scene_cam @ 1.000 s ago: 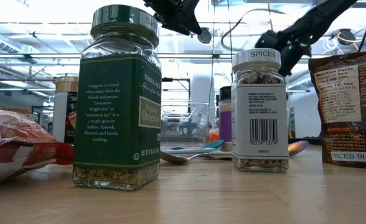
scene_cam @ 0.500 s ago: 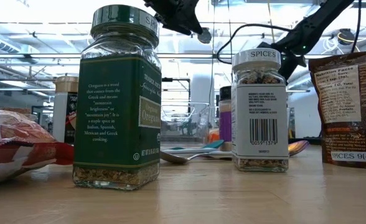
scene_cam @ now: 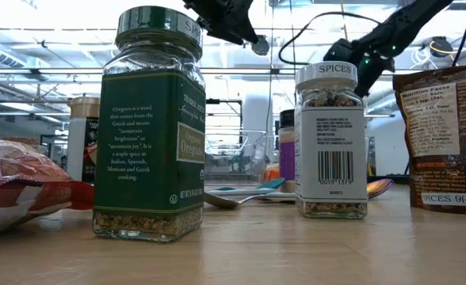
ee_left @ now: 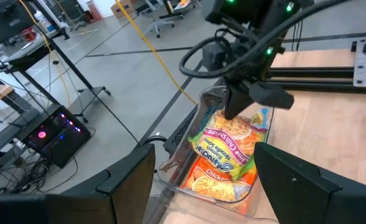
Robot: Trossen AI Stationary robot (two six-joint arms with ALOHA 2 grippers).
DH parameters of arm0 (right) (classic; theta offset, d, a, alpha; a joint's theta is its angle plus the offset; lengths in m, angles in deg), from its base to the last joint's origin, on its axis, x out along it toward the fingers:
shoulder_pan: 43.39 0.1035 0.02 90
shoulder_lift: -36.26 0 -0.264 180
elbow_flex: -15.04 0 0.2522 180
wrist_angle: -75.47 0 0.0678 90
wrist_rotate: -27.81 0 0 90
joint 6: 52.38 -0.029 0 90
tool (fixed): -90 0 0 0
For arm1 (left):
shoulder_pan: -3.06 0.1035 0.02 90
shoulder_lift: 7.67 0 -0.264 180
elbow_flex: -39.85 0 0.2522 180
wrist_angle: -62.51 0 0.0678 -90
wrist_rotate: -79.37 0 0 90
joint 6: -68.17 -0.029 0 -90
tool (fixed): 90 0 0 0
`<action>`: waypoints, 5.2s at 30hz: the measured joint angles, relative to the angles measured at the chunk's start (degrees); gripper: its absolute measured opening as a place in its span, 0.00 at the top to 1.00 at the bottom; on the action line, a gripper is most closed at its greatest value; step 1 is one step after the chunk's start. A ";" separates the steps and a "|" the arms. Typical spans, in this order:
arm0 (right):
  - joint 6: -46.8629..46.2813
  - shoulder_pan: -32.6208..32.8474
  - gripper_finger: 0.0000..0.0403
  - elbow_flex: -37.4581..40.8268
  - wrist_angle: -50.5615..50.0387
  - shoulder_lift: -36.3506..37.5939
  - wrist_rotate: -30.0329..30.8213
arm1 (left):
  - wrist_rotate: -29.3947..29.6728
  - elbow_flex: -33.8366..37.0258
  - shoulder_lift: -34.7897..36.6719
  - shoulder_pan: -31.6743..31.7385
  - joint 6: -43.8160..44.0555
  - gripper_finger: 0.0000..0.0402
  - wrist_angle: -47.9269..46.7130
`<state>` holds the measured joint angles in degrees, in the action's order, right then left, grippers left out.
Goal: Pick & Place Food Item
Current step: Put the green noodle pack into the right transparent bin, then put the yellow noodle pack into the right transparent bin
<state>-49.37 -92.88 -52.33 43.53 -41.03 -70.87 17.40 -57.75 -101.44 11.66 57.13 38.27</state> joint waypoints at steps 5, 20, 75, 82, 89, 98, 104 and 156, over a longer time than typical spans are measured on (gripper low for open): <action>6.25 -0.01 1.00 -5.15 -8.38 1.17 6.22 | -0.02 -0.01 0.02 0.00 0.24 0.30 0.02; -4.48 -1.05 0.75 -7.80 -12.98 -1.19 3.72 | -0.04 -0.02 0.02 -0.04 0.80 0.30 0.02; 15.78 -1.03 1.00 -5.73 -15.95 -2.74 23.33 | -0.07 -0.02 0.02 0.00 0.83 0.30 0.04; 15.85 -1.03 1.00 -5.75 -15.50 -2.74 23.51 | -0.07 -0.02 0.02 0.00 0.83 0.30 0.02; 14.04 -0.82 0.84 -5.79 -13.12 -1.32 23.67 | -0.05 -0.02 0.02 -0.01 1.70 0.30 0.10; 7.27 3.13 0.58 -5.79 -13.15 7.46 23.46 | -4.01 0.77 3.61 -0.85 2.36 0.30 -2.60; 5.52 8.60 0.53 -5.79 -13.00 16.75 21.57 | -13.74 10.00 10.53 0.01 6.25 0.30 -0.83; -2.36 41.42 0.60 22.36 23.06 35.97 -0.66 | -37.26 25.59 10.59 -54.17 130.97 0.30 -50.06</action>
<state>-51.73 -51.47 -29.97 66.59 -5.06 -71.53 -19.86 -32.15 -90.86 -42.51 188.10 -11.79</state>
